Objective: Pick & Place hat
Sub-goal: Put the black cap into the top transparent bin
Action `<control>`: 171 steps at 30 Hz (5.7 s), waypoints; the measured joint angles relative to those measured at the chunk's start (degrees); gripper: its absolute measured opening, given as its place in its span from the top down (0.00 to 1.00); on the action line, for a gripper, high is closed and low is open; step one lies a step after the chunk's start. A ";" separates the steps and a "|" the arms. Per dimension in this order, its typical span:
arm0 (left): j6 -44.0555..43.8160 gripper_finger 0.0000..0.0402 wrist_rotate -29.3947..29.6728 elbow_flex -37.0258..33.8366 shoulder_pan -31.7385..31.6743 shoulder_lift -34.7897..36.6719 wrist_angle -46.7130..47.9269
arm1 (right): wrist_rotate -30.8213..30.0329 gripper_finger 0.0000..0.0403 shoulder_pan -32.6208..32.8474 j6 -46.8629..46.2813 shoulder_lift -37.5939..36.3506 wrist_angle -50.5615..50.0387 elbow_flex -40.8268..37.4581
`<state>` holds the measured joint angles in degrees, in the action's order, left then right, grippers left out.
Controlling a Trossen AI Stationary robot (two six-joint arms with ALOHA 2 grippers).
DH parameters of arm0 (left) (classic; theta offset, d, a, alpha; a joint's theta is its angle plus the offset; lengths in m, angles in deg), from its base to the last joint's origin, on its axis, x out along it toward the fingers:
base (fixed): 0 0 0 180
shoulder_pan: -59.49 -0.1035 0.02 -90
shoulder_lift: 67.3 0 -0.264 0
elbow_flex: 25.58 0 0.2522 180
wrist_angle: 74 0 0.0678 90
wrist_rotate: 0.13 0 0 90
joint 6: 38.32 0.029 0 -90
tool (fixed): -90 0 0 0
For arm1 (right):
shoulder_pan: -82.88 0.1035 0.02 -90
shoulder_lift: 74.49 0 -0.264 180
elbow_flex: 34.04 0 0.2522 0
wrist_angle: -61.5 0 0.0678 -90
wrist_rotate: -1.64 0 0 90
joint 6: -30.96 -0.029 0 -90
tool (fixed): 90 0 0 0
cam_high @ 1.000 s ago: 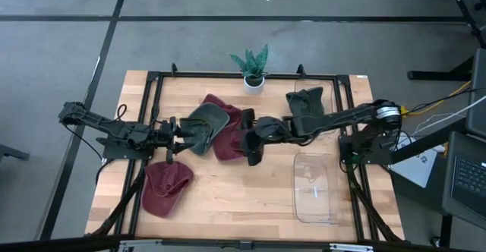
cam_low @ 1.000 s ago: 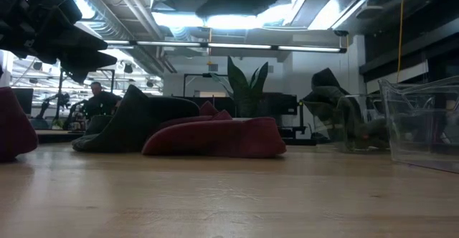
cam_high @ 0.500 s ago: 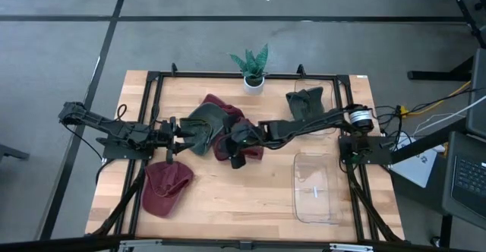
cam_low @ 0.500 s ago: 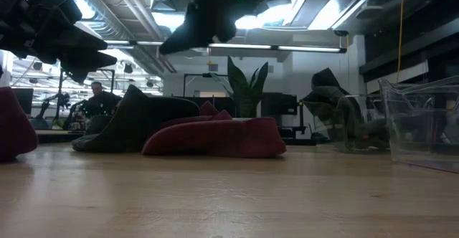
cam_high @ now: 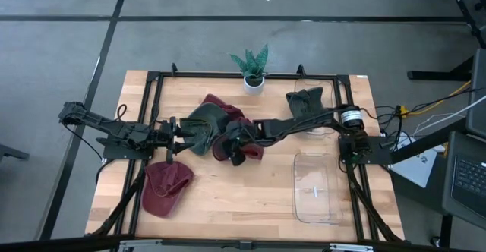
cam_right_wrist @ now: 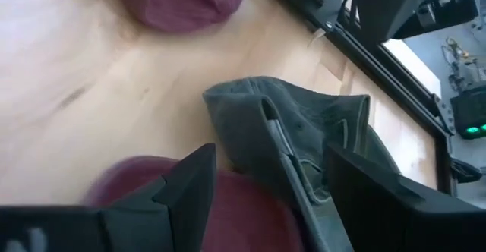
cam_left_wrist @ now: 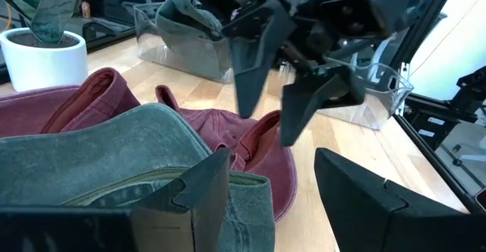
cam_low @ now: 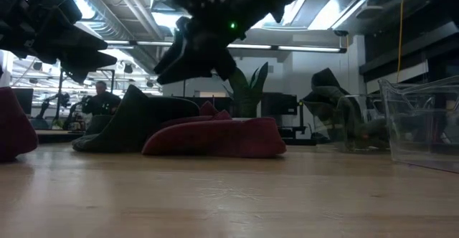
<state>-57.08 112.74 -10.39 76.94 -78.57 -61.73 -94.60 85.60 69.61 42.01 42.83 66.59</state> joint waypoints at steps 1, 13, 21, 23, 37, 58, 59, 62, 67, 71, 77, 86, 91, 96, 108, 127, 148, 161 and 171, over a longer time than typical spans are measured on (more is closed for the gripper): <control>0.00 0.53 0.00 0.00 0.00 0.02 0.00 | 0.02 0.40 -0.20 0.73 0.32 0.52 0.00; 0.00 0.53 0.00 0.00 0.02 0.02 0.00 | -4.17 0.41 -3.65 0.44 6.33 1.62 3.94; 0.00 0.53 0.00 0.00 0.00 0.00 0.00 | -8.74 0.64 -4.48 -3.81 7.24 -2.06 5.44; 0.00 0.53 0.00 0.00 0.01 0.01 0.00 | -8.74 0.73 -4.45 -3.96 7.26 -3.68 5.45; 0.00 0.52 0.00 0.00 0.02 0.00 0.00 | -17.10 0.94 -4.39 -3.64 6.80 -10.71 5.44; 0.00 0.53 0.00 0.00 0.01 0.00 0.01 | -18.66 0.97 -2.66 -3.58 -9.36 -26.95 5.42; 0.00 0.53 0.00 0.00 0.00 0.00 0.02 | -18.43 0.97 -2.41 -4.58 -10.28 -27.89 5.42; 0.00 0.53 0.00 0.00 0.02 0.00 0.00 | -16.65 0.97 -1.86 -8.23 -12.99 -30.36 5.42; 0.00 0.52 0.02 0.00 0.02 0.02 0.02 | -16.44 0.97 -0.64 -13.11 -17.03 -34.56 5.42; 0.00 0.53 0.00 0.00 0.00 0.00 0.00 | -16.03 0.97 0.51 -16.75 -19.83 -37.83 5.42; 0.00 0.53 0.00 0.00 0.01 0.00 0.02 | -13.10 0.97 2.33 -21.17 -23.78 -43.67 5.42; 0.00 0.52 0.01 0.00 0.00 0.02 0.00 | -11.65 0.97 5.70 -23.24 -29.42 -43.99 -1.73; 0.00 0.53 0.00 0.00 0.01 0.00 0.00 | -11.49 0.97 8.30 -22.99 -34.52 -38.92 -11.62; 0.00 0.52 0.01 0.00 0.01 0.01 0.00 | -11.50 0.97 10.05 -23.00 -39.47 -35.31 -21.48; 0.00 0.53 0.00 0.00 0.00 0.00 0.00 | -11.42 0.97 10.45 -23.08 -44.32 -20.82 -41.78; 0.00 0.53 0.00 0.00 0.01 0.00 0.00 | -7.62 0.97 10.48 -23.73 -44.13 -1.88 -52.41; 0.00 0.53 0.01 0.00 0.02 0.01 0.00 | -7.68 0.96 10.63 -26.84 -43.32 -4.70 -46.52; 0.00 0.53 0.00 0.00 0.02 0.00 0.02 | -20.52 0.96 10.56 -19.79 -40.22 -4.14 -38.32; 0.00 0.53 0.00 0.00 0.02 0.00 0.00 | -15.79 0.96 10.57 -20.20 -27.00 -1.16 -38.45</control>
<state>-57.08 112.74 -10.39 76.96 -78.57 -61.73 -110.40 96.17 49.41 15.01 41.67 28.14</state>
